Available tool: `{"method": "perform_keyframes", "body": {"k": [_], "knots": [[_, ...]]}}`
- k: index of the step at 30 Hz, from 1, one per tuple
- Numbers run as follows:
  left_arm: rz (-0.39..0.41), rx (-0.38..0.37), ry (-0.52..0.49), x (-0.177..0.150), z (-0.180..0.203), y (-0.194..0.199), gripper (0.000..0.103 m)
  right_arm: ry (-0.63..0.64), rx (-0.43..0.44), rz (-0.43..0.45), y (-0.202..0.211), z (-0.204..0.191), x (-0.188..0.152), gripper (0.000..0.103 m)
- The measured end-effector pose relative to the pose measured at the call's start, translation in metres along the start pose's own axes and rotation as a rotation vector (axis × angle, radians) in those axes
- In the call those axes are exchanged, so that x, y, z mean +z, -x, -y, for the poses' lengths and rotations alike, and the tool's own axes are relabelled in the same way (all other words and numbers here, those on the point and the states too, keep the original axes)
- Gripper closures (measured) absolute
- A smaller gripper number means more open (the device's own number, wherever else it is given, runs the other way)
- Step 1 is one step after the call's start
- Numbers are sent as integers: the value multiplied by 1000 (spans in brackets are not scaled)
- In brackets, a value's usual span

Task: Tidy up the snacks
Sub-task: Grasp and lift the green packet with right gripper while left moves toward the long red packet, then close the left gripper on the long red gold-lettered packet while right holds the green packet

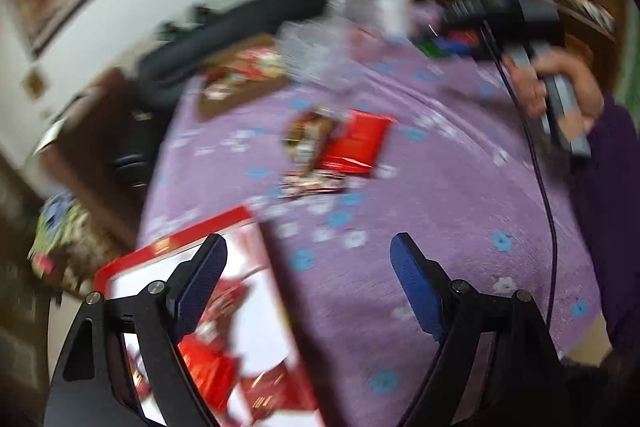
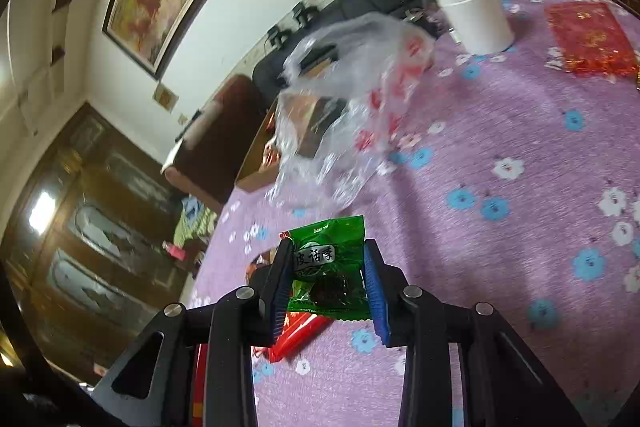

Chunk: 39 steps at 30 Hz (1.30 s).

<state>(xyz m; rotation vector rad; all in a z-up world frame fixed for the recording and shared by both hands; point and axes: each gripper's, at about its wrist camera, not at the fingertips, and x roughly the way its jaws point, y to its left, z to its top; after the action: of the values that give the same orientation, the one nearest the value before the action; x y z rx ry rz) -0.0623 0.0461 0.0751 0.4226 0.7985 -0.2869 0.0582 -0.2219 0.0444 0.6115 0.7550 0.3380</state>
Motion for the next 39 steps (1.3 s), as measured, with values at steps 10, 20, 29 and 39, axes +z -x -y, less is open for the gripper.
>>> {"method": "perform_keyframes", "body": {"k": [10,20,29,39], "knots": [[-192,-80,-50,73,27,-113,19,-71,-23,48,12,23,12,69],[-260,-65,-153,111,36,-186,16,-117,-1,66,20,30,15,69],[-257,-161,-51,110,37,-184,37,-107,-11,79,21,27,15,69],[-206,-129,45,68,59,-133,56,-49,-44,111,23,15,13,69]]}}
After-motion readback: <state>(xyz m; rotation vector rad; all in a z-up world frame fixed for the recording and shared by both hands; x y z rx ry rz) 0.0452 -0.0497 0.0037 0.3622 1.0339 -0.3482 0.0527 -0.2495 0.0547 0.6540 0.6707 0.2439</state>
